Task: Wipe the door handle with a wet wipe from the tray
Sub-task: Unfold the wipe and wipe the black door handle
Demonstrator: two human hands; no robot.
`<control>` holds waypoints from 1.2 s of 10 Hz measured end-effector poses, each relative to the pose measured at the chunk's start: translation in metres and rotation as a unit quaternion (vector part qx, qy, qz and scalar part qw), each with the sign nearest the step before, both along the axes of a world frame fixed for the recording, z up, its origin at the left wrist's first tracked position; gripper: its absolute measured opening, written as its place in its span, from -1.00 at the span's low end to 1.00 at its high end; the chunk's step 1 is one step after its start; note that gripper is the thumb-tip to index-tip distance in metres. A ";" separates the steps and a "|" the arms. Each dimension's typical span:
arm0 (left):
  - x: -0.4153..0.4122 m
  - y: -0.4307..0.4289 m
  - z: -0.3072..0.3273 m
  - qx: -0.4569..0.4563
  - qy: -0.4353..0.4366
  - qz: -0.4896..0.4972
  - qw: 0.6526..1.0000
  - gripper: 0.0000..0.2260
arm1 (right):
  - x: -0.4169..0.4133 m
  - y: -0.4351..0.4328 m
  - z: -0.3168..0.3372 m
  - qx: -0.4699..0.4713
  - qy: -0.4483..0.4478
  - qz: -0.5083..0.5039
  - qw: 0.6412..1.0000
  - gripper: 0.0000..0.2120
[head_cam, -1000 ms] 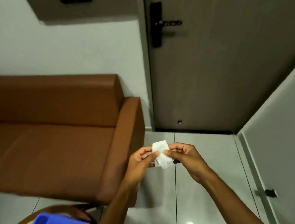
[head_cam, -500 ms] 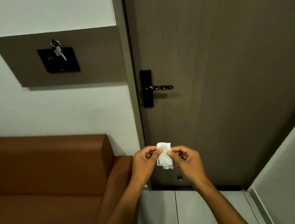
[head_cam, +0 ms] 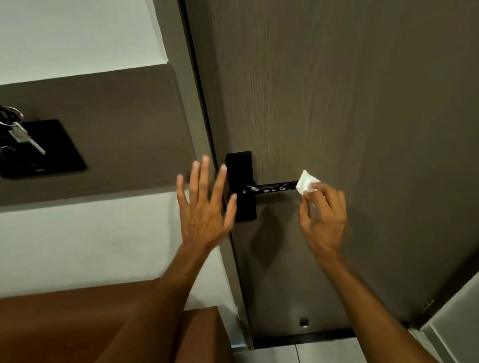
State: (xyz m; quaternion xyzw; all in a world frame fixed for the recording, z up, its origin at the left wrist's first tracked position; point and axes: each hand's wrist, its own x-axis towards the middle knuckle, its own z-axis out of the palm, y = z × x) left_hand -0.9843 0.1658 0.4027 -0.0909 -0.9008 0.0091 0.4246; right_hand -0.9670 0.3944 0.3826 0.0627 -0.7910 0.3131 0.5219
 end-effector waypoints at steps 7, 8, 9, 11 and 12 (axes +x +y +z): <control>-0.062 -0.041 0.043 0.000 0.155 -0.003 0.988 -0.42 | -0.017 -0.091 -0.064 0.187 -0.215 -0.025 0.958 -0.46; -0.067 -0.055 0.049 -0.009 0.183 0.017 0.983 -0.45 | -0.018 -0.100 -0.064 0.218 -0.196 -0.038 0.955 -0.46; -0.069 -0.054 0.046 -0.016 0.197 0.019 0.980 -0.45 | -0.019 -0.093 -0.063 0.231 -0.183 -0.056 0.954 -0.47; -0.070 -0.054 0.045 -0.009 0.205 0.013 0.979 -0.45 | -0.027 -0.047 -0.057 0.154 -0.175 -0.117 0.965 -0.52; -0.070 -0.054 0.046 -0.002 0.202 0.009 0.979 -0.45 | -0.026 -0.043 -0.057 0.142 -0.174 -0.114 0.968 -0.52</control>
